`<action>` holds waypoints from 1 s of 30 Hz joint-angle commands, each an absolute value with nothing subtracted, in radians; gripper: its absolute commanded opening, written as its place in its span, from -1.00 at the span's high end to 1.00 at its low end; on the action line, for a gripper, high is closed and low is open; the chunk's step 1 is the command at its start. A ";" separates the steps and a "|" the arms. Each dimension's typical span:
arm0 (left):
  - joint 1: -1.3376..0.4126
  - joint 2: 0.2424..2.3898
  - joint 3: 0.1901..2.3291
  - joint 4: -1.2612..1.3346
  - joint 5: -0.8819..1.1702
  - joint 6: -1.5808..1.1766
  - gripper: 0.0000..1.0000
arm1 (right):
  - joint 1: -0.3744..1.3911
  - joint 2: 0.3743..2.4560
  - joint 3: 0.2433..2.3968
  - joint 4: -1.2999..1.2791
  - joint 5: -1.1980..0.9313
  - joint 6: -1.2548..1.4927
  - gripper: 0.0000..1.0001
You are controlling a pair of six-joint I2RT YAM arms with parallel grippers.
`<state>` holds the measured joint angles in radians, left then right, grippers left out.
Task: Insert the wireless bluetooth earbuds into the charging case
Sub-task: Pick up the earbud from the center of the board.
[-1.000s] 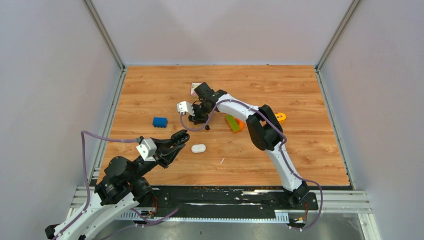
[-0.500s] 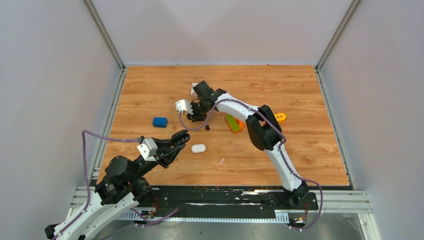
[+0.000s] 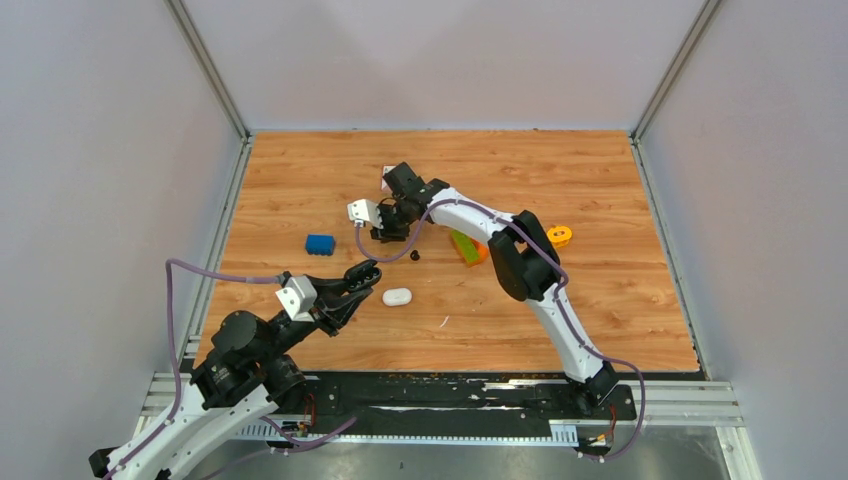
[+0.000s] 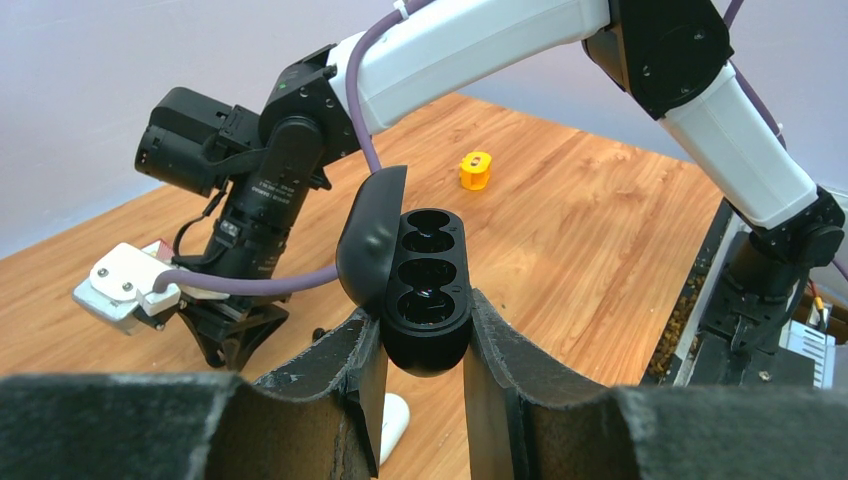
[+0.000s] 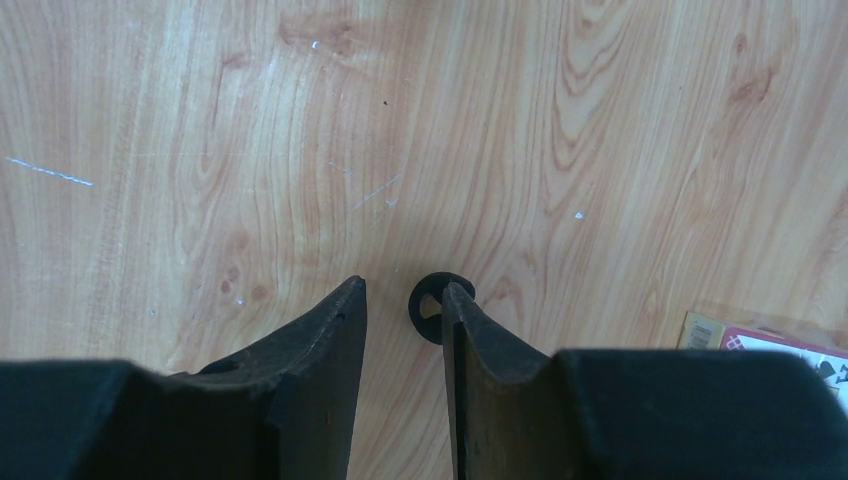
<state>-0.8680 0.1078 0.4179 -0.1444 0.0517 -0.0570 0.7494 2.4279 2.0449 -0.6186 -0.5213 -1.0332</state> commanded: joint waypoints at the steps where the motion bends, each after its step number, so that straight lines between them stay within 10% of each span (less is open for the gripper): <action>1: -0.862 0.117 0.416 -0.109 0.067 -0.051 1.00 | 0.755 2.451 2.082 -0.590 -0.511 -1.034 0.32; 30: -0.862 0.136 0.417 -0.109 0.082 -0.046 1.00 | 0.734 2.401 2.063 -0.522 -0.362 -0.994 0.89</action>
